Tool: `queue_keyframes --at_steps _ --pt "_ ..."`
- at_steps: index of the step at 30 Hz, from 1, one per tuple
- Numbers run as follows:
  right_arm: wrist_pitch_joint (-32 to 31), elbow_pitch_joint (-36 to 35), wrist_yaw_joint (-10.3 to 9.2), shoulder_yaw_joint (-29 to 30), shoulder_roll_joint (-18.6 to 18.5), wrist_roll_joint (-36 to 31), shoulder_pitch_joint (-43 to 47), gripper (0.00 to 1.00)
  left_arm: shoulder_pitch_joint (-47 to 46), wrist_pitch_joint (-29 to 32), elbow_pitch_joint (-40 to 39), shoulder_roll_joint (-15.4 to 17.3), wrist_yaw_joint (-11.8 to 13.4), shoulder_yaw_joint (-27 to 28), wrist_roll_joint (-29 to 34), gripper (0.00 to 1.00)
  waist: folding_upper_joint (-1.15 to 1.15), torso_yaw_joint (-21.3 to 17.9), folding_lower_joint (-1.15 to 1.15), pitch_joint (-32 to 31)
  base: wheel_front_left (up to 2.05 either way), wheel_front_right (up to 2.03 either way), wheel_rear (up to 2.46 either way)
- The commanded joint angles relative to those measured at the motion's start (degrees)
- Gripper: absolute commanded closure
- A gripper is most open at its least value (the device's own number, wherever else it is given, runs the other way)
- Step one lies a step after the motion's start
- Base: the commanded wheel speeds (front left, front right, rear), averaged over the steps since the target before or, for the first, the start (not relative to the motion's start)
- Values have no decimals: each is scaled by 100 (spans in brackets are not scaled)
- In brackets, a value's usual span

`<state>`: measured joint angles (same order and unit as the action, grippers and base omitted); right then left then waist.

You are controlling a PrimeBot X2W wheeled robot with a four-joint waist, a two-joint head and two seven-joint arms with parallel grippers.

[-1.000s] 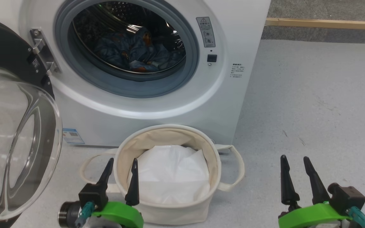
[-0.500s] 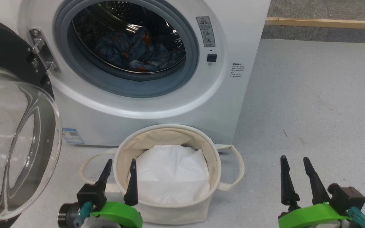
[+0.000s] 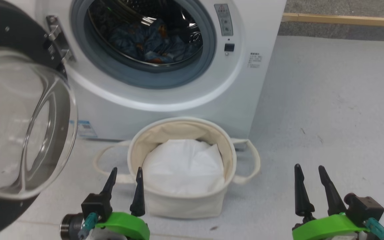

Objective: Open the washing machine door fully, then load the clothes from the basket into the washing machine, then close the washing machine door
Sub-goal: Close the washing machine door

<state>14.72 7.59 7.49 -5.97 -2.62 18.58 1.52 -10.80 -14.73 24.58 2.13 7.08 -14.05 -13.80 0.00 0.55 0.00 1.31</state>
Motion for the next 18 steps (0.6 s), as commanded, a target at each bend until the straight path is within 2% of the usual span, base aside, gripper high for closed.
queue_keyframes --at_steps 1,9,18 --pt "28 -156 0 -143 -26 9 -87 0 -145 -27 -147 75 43 164 17 0 0 -1 0 1 -231 188 43" --pt "28 -147 0 -146 -26 11 -97 0 -154 -27 -244 75 142 92 229 0 0 10 0 24 -201 178 23" --pt "28 -184 0 -138 -26 2 -100 0 -147 -27 -230 75 153 23 231 0 0 69 0 36 -82 82 0"
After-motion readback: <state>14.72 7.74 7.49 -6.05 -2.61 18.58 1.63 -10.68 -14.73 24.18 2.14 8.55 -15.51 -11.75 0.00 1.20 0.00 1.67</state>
